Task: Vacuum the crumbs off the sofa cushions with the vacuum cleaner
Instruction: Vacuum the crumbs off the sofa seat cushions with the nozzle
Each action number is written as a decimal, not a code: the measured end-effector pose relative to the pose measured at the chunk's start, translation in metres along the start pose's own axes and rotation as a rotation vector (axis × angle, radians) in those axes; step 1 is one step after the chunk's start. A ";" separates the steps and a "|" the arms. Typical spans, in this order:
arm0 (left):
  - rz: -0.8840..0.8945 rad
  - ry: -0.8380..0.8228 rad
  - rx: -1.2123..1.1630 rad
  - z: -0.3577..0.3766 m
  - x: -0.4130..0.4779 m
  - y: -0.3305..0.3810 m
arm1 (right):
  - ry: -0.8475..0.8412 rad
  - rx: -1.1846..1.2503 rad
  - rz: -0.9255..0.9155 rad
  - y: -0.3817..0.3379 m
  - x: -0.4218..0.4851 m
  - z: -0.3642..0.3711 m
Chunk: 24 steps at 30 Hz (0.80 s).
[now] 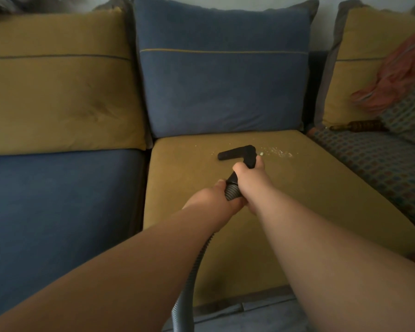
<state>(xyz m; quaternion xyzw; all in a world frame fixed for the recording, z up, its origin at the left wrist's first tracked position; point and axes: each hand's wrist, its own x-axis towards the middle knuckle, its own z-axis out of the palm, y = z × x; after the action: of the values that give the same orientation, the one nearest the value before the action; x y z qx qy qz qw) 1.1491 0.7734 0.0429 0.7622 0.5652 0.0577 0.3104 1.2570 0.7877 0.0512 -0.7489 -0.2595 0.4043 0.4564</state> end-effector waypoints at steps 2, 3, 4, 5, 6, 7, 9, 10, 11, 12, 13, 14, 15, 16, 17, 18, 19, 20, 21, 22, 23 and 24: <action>-0.009 0.002 -0.002 -0.002 0.001 -0.003 | -0.004 0.004 -0.009 -0.001 0.002 0.005; -0.014 0.004 0.003 -0.004 0.002 -0.005 | -0.008 0.003 -0.014 -0.001 0.003 0.008; -0.019 0.007 0.010 -0.006 0.004 -0.007 | -0.014 0.002 -0.019 -0.003 0.004 0.011; -0.024 0.010 0.012 -0.007 0.005 -0.008 | -0.022 0.002 -0.021 -0.004 0.005 0.013; -0.030 0.011 0.009 -0.009 0.007 -0.010 | -0.027 0.003 -0.020 -0.006 0.006 0.015; -0.034 0.012 0.001 -0.010 0.009 -0.010 | -0.031 0.006 -0.018 -0.007 0.007 0.017; -0.039 0.010 -0.010 -0.013 0.011 -0.012 | -0.033 0.003 -0.019 -0.010 0.009 0.021; -0.042 0.009 -0.014 -0.013 0.012 -0.012 | -0.032 -0.008 -0.025 -0.011 0.010 0.022; -0.049 0.007 -0.024 -0.014 0.012 -0.012 | -0.030 -0.020 -0.032 -0.012 0.011 0.023; -0.057 0.006 -0.040 -0.015 0.013 -0.011 | -0.028 -0.031 -0.037 -0.013 0.012 0.023; -0.063 0.002 -0.056 -0.016 0.013 -0.011 | -0.026 -0.039 -0.037 -0.014 0.012 0.023; -0.065 -0.001 -0.066 -0.016 0.014 -0.010 | -0.025 -0.044 -0.033 -0.015 0.013 0.023; -0.065 -0.004 -0.069 -0.017 0.014 -0.009 | -0.024 -0.048 -0.029 -0.017 0.013 0.023; -0.065 -0.008 -0.070 -0.018 0.013 -0.007 | -0.023 -0.053 -0.027 -0.017 0.012 0.022; -0.066 -0.013 -0.072 -0.017 0.012 -0.006 | -0.022 -0.061 -0.024 -0.018 0.011 0.021; -0.066 -0.017 -0.072 -0.017 0.010 -0.005 | -0.020 -0.070 -0.020 -0.017 0.010 0.020; -0.062 -0.019 -0.070 -0.016 0.008 -0.003 | -0.016 -0.078 -0.016 -0.018 0.008 0.018; -0.058 -0.022 -0.066 -0.016 0.006 -0.002 | -0.013 -0.082 -0.010 -0.017 0.006 0.016; -0.054 -0.024 -0.062 -0.015 0.004 -0.001 | -0.009 -0.084 -0.005 -0.017 0.004 0.014; -0.052 -0.025 -0.060 -0.014 0.001 0.000 | -0.006 -0.084 -0.001 -0.016 0.002 0.012; -0.048 -0.025 -0.058 -0.014 -0.002 0.001 | -0.005 -0.081 0.000 -0.015 -0.001 0.010; -0.045 -0.025 -0.054 -0.013 -0.005 0.001 | -0.006 -0.078 -0.002 -0.014 -0.004 0.008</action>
<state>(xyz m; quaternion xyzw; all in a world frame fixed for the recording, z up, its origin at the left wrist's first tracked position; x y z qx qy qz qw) 1.1426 0.7742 0.0557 0.7414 0.5763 0.0563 0.3391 1.2475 0.7946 0.0629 -0.7647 -0.2774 0.3955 0.4265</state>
